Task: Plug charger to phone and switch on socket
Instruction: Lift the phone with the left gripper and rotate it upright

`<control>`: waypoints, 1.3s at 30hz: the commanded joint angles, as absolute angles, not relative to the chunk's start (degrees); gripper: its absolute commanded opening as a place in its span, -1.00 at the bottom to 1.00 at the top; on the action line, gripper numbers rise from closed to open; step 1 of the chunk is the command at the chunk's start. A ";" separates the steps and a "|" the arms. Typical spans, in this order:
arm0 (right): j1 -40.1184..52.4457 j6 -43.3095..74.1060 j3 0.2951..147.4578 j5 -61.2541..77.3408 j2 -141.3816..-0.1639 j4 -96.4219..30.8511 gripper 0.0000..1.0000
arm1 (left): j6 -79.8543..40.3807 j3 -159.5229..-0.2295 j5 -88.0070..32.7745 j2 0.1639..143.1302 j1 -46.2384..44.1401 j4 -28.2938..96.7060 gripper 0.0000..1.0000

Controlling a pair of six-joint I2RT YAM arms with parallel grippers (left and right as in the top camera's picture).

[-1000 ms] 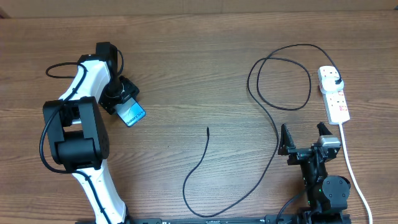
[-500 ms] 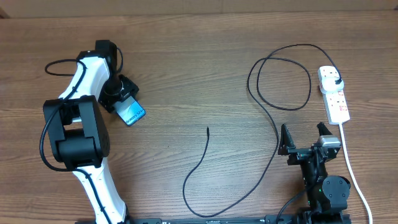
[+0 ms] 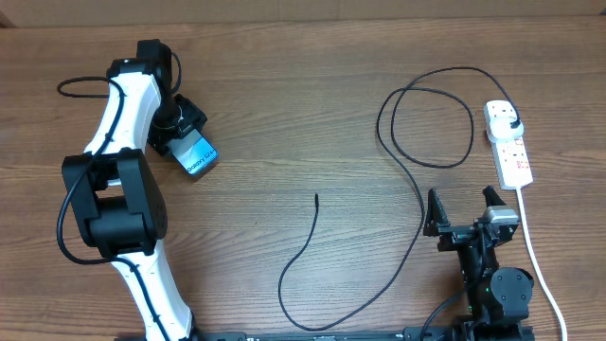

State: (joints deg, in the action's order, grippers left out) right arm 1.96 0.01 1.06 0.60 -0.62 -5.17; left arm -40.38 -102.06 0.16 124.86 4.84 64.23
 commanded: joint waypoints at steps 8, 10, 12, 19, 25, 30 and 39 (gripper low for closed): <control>2.28 -0.10 0.45 0.05 -0.16 -4.84 0.99 | -41.39 -106.43 -7.86 125.01 4.36 64.25 -0.91; 2.28 -0.10 0.45 0.05 -0.16 -4.84 0.99 | -41.39 -106.74 -10.72 125.01 4.36 63.96 -0.92; 2.28 -0.10 0.45 0.05 -0.16 -4.86 0.99 | -41.39 -106.74 -14.46 125.01 4.36 63.40 -0.91; 2.28 -0.10 0.45 0.05 -0.16 -4.84 1.00 | -45.69 -106.74 -27.14 125.01 4.21 62.08 -0.92; 2.28 -0.10 0.45 0.05 -0.16 -4.84 0.99 | -48.10 -106.74 -39.38 125.01 3.92 60.69 -0.91; 2.28 -0.10 0.45 0.05 -0.16 -4.84 1.00 | -48.27 -106.74 -44.38 125.01 3.88 59.72 -0.91; 2.28 -0.10 0.45 0.05 -0.16 -4.84 1.00 | -48.29 -106.72 -48.53 125.01 3.73 59.75 -0.91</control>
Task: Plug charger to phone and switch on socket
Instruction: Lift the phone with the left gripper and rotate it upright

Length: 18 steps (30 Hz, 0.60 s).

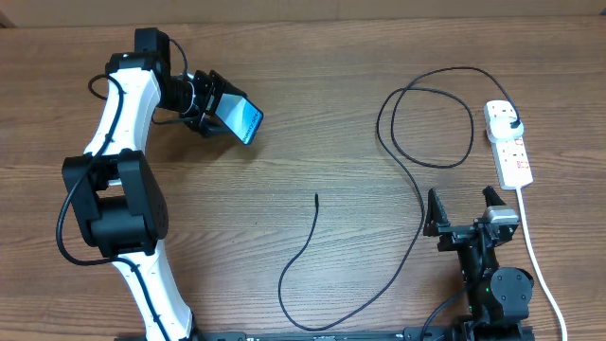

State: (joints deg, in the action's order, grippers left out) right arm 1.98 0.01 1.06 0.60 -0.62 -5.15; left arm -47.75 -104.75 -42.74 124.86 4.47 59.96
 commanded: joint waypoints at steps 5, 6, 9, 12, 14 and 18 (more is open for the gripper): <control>2.28 -0.10 0.45 0.05 -0.16 -4.86 1.00 | -48.27 -106.72 -52.71 125.01 3.73 59.75 -0.92; 2.28 -0.10 0.45 0.05 -0.16 -4.84 0.99 | -48.27 -106.74 -53.69 125.01 3.73 59.75 -0.92; 2.28 -0.10 0.45 0.05 -0.16 -4.84 1.00 | -48.27 -106.72 -56.31 125.01 3.73 59.77 -0.92; 2.28 -0.10 0.45 0.05 -0.16 -4.84 0.99 | -48.27 -106.72 -59.00 125.01 3.73 59.77 -0.91; 2.28 -0.10 0.45 0.05 -0.16 -4.84 1.00 | -48.27 -106.72 -60.51 125.01 3.75 59.77 -0.92; 2.28 -0.10 0.45 0.05 -0.16 -4.84 1.00 | -48.27 -106.72 -64.42 125.01 3.73 59.77 -0.92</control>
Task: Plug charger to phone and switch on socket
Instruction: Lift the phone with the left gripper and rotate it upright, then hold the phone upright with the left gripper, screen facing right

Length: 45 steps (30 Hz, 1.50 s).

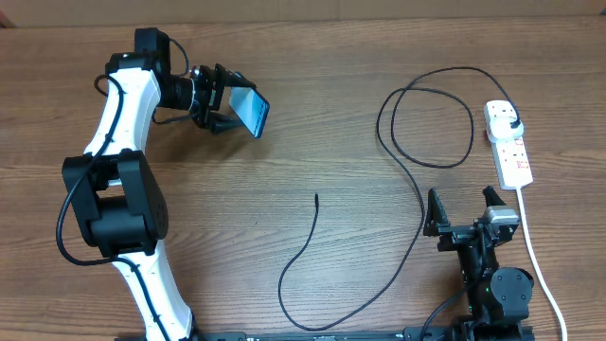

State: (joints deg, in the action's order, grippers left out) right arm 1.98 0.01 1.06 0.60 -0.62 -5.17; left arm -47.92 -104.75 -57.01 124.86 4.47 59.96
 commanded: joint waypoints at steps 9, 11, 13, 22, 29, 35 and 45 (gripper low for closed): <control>2.28 -0.10 0.45 0.05 -0.16 -4.84 0.99 | -48.27 -106.72 -72.82 125.01 3.73 59.75 -0.92; 2.28 -0.10 0.45 0.05 -0.16 -4.84 0.99 | -48.27 -106.72 -73.87 125.01 3.73 59.77 -0.92; 2.28 -0.10 0.45 0.05 -0.16 -4.84 1.00 | -48.27 -106.72 -74.76 125.01 3.73 59.77 -0.92; 2.28 -0.10 0.45 0.05 -0.16 -4.84 1.00 | -49.43 -106.72 -79.13 125.01 3.73 59.99 -0.92; 2.28 -0.10 0.45 0.05 -0.16 -4.84 0.99 | -50.63 -106.72 -80.07 125.01 3.75 59.96 -0.91; 2.28 -0.10 0.45 0.05 -0.16 -4.84 0.99 | -50.61 -106.72 -82.81 125.01 3.73 59.96 -0.92; 2.28 -0.10 0.45 0.05 -0.16 -4.84 0.99 | -50.65 -106.72 -84.55 125.01 3.73 60.01 -0.91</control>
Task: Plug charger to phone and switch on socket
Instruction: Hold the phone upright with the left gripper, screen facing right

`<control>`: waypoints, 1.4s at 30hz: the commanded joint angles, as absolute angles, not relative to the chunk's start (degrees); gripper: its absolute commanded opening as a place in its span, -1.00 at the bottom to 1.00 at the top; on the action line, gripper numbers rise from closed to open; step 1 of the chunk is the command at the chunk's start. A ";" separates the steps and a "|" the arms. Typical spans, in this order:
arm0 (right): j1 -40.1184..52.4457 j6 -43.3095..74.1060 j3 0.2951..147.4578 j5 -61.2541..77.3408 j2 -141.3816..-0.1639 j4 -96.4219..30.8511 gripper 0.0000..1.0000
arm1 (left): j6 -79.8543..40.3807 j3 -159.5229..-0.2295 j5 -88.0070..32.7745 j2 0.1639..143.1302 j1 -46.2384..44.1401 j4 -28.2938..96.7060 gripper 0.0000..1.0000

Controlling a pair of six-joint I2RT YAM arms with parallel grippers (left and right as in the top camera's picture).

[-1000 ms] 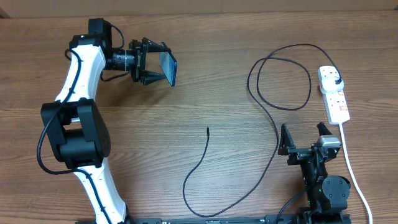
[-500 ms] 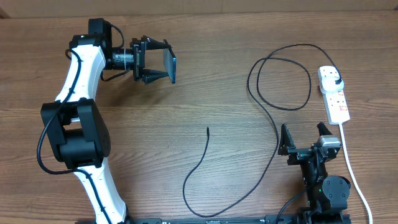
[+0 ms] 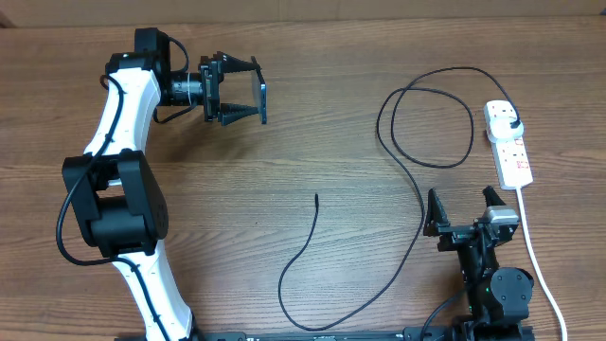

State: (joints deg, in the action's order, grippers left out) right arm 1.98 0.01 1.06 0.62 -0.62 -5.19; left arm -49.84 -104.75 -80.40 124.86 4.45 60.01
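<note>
The phone (image 3: 261, 100) is held edge-on above the table at the upper left, with my left gripper (image 3: 258, 92) shut on it and pointing right. The black charger cable (image 3: 301, 254) lies on the table; its free end (image 3: 316, 197) points up at the middle. From there it curves along the front edge, loops at the upper right, and reaches the plug (image 3: 510, 117) in the white socket strip (image 3: 508, 144). At the front right my right gripper (image 3: 463, 206) stands open and empty, just right of the cable.
The socket strip's white lead (image 3: 540, 265) runs down the right side, past the right arm's base (image 3: 494, 284). The left arm (image 3: 123, 123) takes up the table's left side. The wooden table (image 3: 312, 123) lies between phone and cable loop.
The left gripper has turned the phone further, so its screen no longer shows and only its edge faces the camera. It sits slightly higher in the overhead view. The right arm and cable are unchanged.
The left gripper first held the phone low at the far left, screen up. Then it was further right and higher, with the phone tilted. The tilt grew, and now the phone is edge-on. The right gripper stayed open and still.
</note>
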 commanded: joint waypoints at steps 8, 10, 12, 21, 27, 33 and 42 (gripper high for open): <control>2.28 -0.10 0.45 0.05 -0.16 -4.84 1.00 | -51.79 -106.72 -85.14 125.01 3.77 60.03 -0.92; 2.28 -0.10 0.45 0.05 -0.16 -4.84 1.00 | -53.12 -106.72 -85.14 125.01 3.77 60.01 -0.91; 2.28 -0.10 0.45 0.05 -0.16 -4.84 0.99 | -54.72 -106.72 -85.12 125.01 3.77 60.01 -0.92; 2.28 -0.10 0.45 0.05 -0.16 -4.84 0.99 | -59.90 -106.72 -85.12 125.01 3.77 60.01 -0.92; 2.28 -0.10 0.45 0.05 -0.16 -4.84 1.00 | -60.07 -106.72 -85.12 125.01 3.77 60.01 -0.92; 2.28 -0.10 0.45 0.05 -0.16 -4.84 0.99 | -60.10 -106.72 -85.10 125.01 3.77 60.03 -0.92; 2.28 -0.10 0.45 0.05 -0.16 -4.84 1.00 | -60.90 -106.72 -84.97 125.01 3.77 60.01 -0.91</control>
State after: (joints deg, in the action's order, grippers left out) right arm 1.98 -0.01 1.06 0.60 -0.62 -5.17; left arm -60.07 -104.75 -81.47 124.86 4.45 59.99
